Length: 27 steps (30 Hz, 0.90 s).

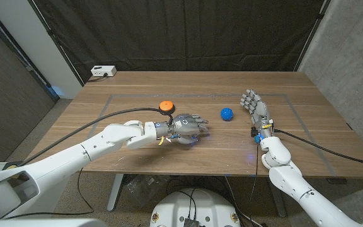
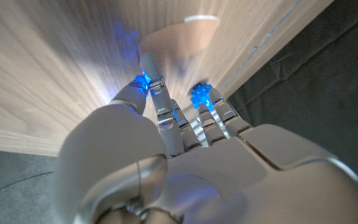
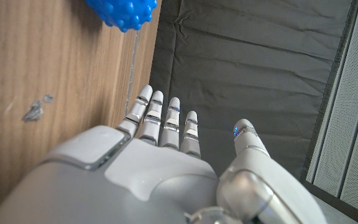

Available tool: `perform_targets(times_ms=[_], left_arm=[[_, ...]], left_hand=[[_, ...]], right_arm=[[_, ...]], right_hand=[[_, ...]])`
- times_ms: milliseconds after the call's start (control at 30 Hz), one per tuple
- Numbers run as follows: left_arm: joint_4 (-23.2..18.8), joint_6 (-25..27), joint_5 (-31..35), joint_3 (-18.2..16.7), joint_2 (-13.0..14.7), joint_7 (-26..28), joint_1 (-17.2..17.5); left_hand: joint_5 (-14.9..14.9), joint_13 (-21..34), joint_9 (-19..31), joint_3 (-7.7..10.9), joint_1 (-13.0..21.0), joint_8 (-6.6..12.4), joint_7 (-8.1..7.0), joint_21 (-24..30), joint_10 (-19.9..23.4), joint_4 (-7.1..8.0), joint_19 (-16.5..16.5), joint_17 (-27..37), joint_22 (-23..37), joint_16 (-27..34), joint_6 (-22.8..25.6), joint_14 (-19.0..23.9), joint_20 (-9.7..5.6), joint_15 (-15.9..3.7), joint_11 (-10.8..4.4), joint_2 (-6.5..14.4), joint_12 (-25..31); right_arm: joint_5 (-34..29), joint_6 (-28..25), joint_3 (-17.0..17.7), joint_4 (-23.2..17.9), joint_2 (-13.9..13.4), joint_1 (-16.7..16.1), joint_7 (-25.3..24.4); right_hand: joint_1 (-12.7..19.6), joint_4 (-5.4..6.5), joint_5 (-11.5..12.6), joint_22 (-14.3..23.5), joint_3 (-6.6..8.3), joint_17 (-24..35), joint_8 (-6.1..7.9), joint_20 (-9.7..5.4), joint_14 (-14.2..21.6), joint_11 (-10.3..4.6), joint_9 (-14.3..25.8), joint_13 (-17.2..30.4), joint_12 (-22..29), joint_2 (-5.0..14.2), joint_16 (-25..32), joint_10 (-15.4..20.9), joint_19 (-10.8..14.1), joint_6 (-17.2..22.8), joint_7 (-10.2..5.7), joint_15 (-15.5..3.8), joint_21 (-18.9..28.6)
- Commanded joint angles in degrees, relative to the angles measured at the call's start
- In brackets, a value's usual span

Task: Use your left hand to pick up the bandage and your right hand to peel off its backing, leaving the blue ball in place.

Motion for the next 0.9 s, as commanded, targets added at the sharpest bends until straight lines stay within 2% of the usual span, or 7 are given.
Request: perform_targets(times_ms=[33,167,267,333,467,767,900], left_arm=[[-1.8,3.9,-3.3,-2.3,0.3,7.0,3.0],[-3.0,4.6,-3.6,-2.6,0.5,5.6,3.3],[-3.3,4.3,-3.4,-2.5,0.5,4.2,2.8],[-4.1,5.4,-1.0,-2.3,0.8,2.9,2.5],[-5.8,5.7,0.7,-1.3,0.9,-5.6,0.8],[-7.2,9.6,6.8,0.1,0.1,-11.2,0.6],[-7.2,11.6,9.8,0.7,0.0,-10.6,0.9]], left_hand=[[0.0,0.4,1.4,0.34,-0.4,1.02,-0.25,0.5,0.8,0.46,0.4,0.3,0.2,0.0,-1.1,0.8,-0.25,-6.03,0.06,1.0,0.3],[0.0,0.6,2.4,0.30,-0.7,2.08,-0.65,0.9,1.1,0.60,0.7,0.3,0.2,-0.2,-1.0,0.9,-0.45,-6.01,0.04,0.9,0.4],[-0.1,0.6,4.1,-0.06,-1.4,4.51,-2.43,1.1,-0.2,0.60,0.0,0.4,0.2,-0.7,0.6,0.6,1.00,-5.02,0.22,-0.5,-0.4],[-0.1,0.5,4.8,-1.30,-2.6,4.94,-2.96,1.2,-0.7,0.33,-0.3,0.2,0.1,-1.1,-0.6,0.0,1.53,-4.43,0.55,-3.5,-0.8],[1.0,0.5,0.7,-2.75,-5.0,-0.92,-2.66,0.7,-6.8,0.87,-3.5,0.3,0.0,-1.8,-10.6,-4.4,3.36,-1.74,1.46,-6.6,-2.8],[1.5,0.3,-1.4,-4.35,-7.4,-1.62,-0.76,0.5,-7.4,1.65,-4.6,0.2,0.0,-1.6,-8.2,-5.4,3.33,-1.08,1.98,-8.6,-2.4],[1.7,0.3,-1.9,-4.66,-8.0,-1.58,0.07,0.6,-7.3,1.90,-4.7,0.1,0.1,-1.5,-6.6,-5.6,3.16,-1.08,1.82,-8.8,-2.2]], right_arm=[[0.6,-0.4,0.1,-0.5,-0.2,-0.3,0.3],[0.7,-0.2,0.2,-0.6,-0.2,-0.4,0.5],[0.7,0.1,0.2,-0.6,-0.1,-0.5,0.6],[0.7,0.3,0.3,-0.7,0.0,-0.6,0.4],[0.4,0.9,0.5,-0.9,0.1,-1.1,0.0],[-0.1,1.3,0.6,-0.9,0.3,-1.3,-0.6],[-0.2,1.1,0.6,-0.7,0.2,-1.1,-0.4]], right_hand=[[-0.5,0.27,0.1,0.2,0.25,0.1,-0.22,0.14,0.2,0.04,0.2,0.3,-0.1,0.04,0.0,0.4,0.5,0.3,0.03,0.05,0.0],[-0.6,0.30,0.1,0.2,0.25,0.1,-0.24,0.13,0.3,-0.08,0.2,0.3,-0.2,0.04,0.0,0.4,0.5,0.2,0.03,0.01,-0.1],[-0.6,0.31,0.1,0.2,0.23,0.1,-0.27,0.11,0.4,0.03,0.2,0.3,-0.2,0.01,0.0,0.4,0.5,0.2,-0.01,0.10,-0.1],[-0.7,0.34,0.1,0.2,0.20,0.1,-0.27,0.15,0.4,-0.07,0.2,0.3,-0.2,-0.02,0.0,0.4,0.6,0.1,0.00,0.14,-0.2],[-0.9,0.40,0.1,0.2,0.14,0.1,-0.29,0.12,0.4,-0.03,0.2,0.3,-0.2,-0.06,0.0,0.5,0.6,0.1,0.03,0.14,-0.2],[-1.4,0.68,-0.1,0.2,-0.15,0.2,-0.34,0.05,0.7,-0.05,0.2,0.3,-0.2,-0.20,0.2,0.5,0.8,-0.1,-0.03,-0.02,-0.3],[-1.6,0.78,-0.1,0.2,-0.27,0.2,-0.33,-0.02,0.8,-0.06,0.2,0.3,-0.1,-0.28,0.2,0.6,0.9,0.0,0.00,-0.09,-0.3]])
